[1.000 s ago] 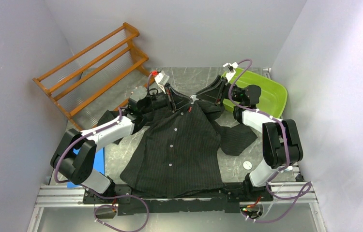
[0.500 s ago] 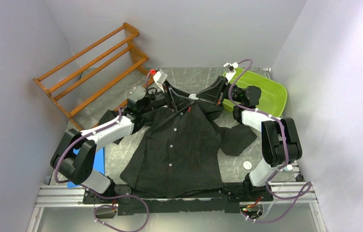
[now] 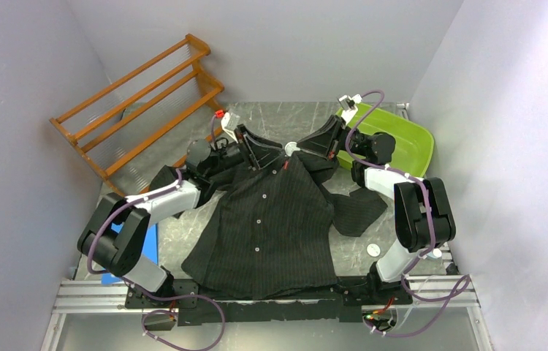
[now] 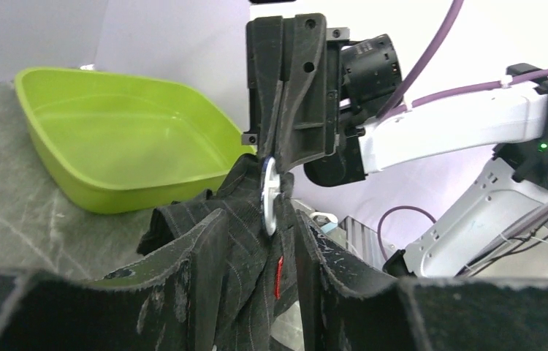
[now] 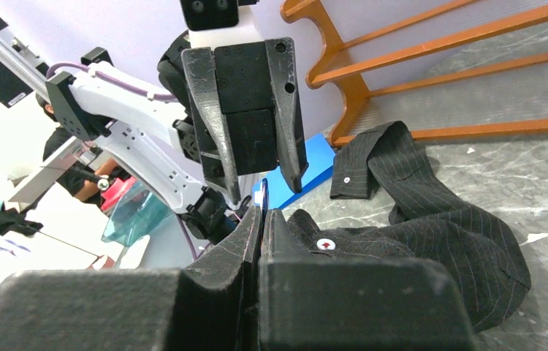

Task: Pin the brooch onto the clothing
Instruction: Pin the brooch to the clothes.

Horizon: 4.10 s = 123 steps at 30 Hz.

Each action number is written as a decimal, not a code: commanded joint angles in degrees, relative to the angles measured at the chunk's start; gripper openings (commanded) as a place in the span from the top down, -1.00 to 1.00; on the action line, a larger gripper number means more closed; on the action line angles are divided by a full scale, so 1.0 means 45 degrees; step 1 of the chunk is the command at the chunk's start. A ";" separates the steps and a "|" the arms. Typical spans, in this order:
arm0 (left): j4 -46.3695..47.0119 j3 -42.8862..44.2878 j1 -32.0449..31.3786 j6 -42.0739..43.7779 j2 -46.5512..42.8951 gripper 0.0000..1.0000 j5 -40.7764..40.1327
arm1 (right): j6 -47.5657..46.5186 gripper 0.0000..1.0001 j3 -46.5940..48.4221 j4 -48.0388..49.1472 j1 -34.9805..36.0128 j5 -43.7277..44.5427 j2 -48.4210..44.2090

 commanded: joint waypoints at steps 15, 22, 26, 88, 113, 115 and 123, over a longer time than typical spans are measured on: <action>0.1813 0.1250 -0.0008 -0.1840 0.1585 0.17 0.1249 | -0.0159 1.00 -0.0034 0.0725 -0.0031 0.0451 -0.0266; 0.1794 0.1394 -0.0039 -0.1900 0.1775 0.36 0.1488 | -0.0118 1.00 -0.0016 0.0793 -0.0033 0.0497 -0.0243; 0.1501 0.1440 -0.0075 -0.1746 0.1783 0.32 0.1525 | -0.0061 1.00 0.0015 0.0836 -0.0031 0.0522 -0.0230; -0.1068 0.1840 -0.0545 0.1280 0.0511 0.95 0.3465 | -1.2551 -0.77 -0.2530 -0.9774 0.0001 0.1943 -0.6829; -0.1385 0.2162 -0.0630 0.1450 0.0632 0.95 0.3483 | -1.2002 0.24 -0.1953 -0.8571 0.0906 0.1094 -0.5208; -0.1380 0.2162 -0.0643 0.1405 0.0618 0.95 0.3460 | -1.2003 0.35 -0.1953 -0.8555 0.0907 0.1147 -0.5189; -0.1511 0.2163 -0.0678 0.1343 0.0587 0.95 0.3383 | -1.2015 0.58 -0.1811 -0.8937 0.0964 0.1555 -0.5149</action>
